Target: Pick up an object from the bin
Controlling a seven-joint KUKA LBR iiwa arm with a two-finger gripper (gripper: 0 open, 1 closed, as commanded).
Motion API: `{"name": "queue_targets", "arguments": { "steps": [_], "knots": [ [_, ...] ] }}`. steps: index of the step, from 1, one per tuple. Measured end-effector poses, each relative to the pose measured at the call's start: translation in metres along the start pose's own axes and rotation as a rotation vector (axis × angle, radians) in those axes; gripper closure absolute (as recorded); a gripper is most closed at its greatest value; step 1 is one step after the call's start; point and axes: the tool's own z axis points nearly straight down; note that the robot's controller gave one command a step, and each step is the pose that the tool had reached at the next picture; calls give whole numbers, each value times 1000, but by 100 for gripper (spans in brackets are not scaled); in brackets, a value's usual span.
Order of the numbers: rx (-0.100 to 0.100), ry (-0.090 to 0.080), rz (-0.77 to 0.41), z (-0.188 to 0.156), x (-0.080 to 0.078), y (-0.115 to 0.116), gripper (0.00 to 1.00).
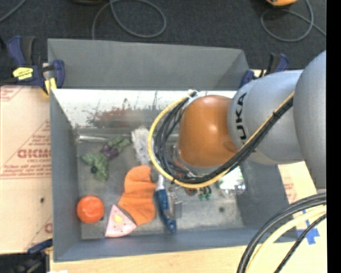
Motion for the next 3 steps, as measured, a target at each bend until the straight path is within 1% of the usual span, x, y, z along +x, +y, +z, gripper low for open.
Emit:
{"name": "queue_targets", "arguments": {
  "steps": [1,2,3],
  "knots": [
    [-1,-1,-43,0,-3,0,0],
    [-2,-3,-28,6,-3,3,0],
    [0,-5,-124,29,-42,20,0]
  ]
}}
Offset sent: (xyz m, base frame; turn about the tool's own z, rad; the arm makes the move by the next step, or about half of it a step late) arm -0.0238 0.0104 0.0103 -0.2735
